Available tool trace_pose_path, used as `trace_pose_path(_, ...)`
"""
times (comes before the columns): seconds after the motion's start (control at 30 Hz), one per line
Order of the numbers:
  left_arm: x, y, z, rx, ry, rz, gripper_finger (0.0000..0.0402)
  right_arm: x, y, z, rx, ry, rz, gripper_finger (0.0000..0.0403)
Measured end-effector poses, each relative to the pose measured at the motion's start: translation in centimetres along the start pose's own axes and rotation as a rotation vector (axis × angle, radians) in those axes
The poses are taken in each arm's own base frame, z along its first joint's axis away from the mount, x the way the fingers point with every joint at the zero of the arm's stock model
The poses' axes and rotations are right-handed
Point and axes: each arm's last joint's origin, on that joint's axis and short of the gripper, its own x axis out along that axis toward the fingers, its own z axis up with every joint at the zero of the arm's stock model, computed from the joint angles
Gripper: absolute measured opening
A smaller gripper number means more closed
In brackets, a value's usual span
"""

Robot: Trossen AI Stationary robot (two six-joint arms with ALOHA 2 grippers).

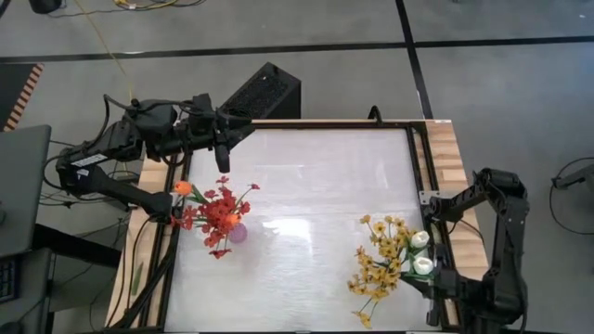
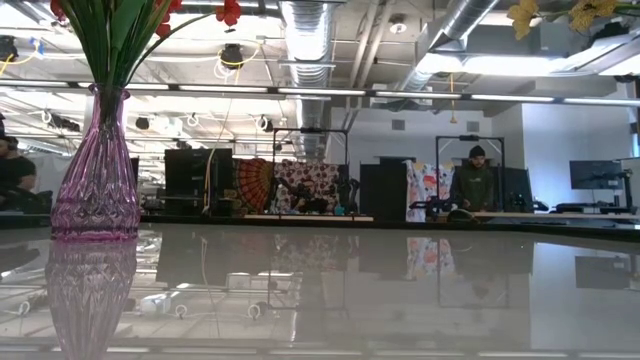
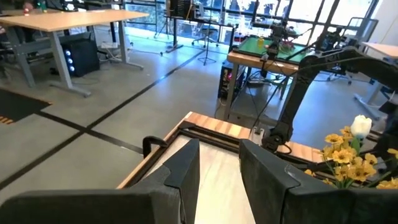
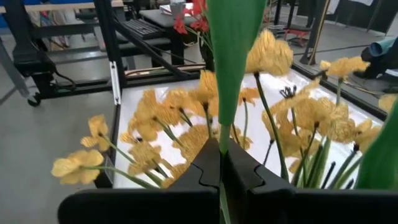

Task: Sort flowers into vase by color
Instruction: Put the white flower into the transparent vase, then return to Home Position

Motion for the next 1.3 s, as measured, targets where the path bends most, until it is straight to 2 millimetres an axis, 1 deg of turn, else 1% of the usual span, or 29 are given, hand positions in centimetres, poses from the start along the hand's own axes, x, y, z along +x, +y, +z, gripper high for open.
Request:
trace_pose_path(0.23, 0.0, 0.0, 0.0, -0.011, 0.0, 0.0, 0.01, 0.3, -0.4, -1.1, -0.011, 0.007, -0.01, 0.0026)
trace_pose_path(0.47, 0.0, 0.0, 0.0, -0.011, 0.0, 0.001, 0.01, 0.9, -0.9, -3.1, 0.032, 0.04, -0.032, 0.0026)
trace_pose_path(0.67, 0.0, 0.0, 0.0, -0.007, 0.0, 0.001, 0.01, 1.4, -1.0, -4.6, 0.082, 0.078, -0.04, 0.0031)
trace_pose_path(0.73, 0.0, 0.0, 0.0, -0.001, 0.0, 0.001, 0.01, 1.4, -0.8, -4.6, 0.1, 0.083, -0.035, 0.0052)
trace_pose_path(0.83, 0.0, 0.0, 0.0, 0.0, 0.0, 0.002, 0.01, 1.4, -1.0, -4.1, 0.149, 0.122, -0.036, 0.009)
trace_pose_path(1.03, 0.0, 0.0, -0.2, 0.006, 0.016, 0.002, 0.01, 1.0, -1.8, -3.2, 0.214, 0.286, -0.045, 0.016)
trace_pose_path(1.17, 0.0, 0.0, -0.2, 0.006, 0.017, -0.003, 0.01, 0.6, -2.7, -1.8, 0.288, 0.363, -0.019, 0.0198)
trace_pose_path(1.3, 0.0, -0.1, -0.2, 0.027, 0.02, -0.027, 0.01, 0.0, -3.8, 0.2, 0.387, 0.458, 0.047, 0.0223)
